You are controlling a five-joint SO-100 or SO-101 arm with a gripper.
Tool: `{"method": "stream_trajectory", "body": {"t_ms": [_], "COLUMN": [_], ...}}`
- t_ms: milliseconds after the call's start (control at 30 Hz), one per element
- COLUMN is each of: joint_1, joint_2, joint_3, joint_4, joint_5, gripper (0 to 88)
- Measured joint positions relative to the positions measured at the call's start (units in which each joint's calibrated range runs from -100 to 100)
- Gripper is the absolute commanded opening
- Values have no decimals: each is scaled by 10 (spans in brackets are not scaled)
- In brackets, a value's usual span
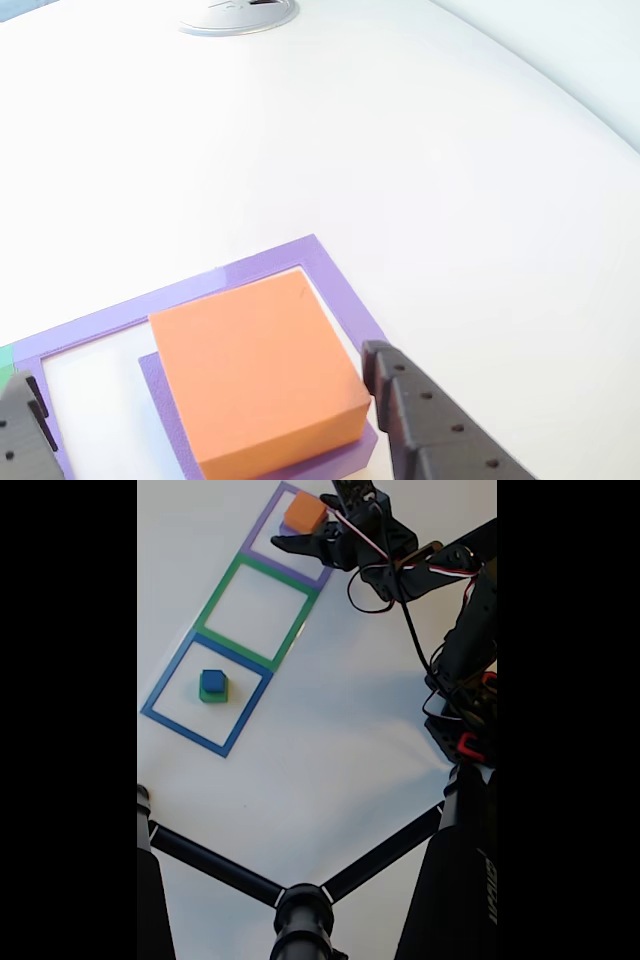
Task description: Tower of hanoi
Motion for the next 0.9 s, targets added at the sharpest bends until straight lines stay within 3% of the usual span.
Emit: {"method": "stream_trajectory", "body": {"t_ms": [133,567,900], "joint_1": [0,0,-7], "joint_2": [0,7,7], "joint_3": [6,14,14], "joint_4": [-1,-10,-10], "joint_5": [0,0,0], "gripper": [344,174,126]}}
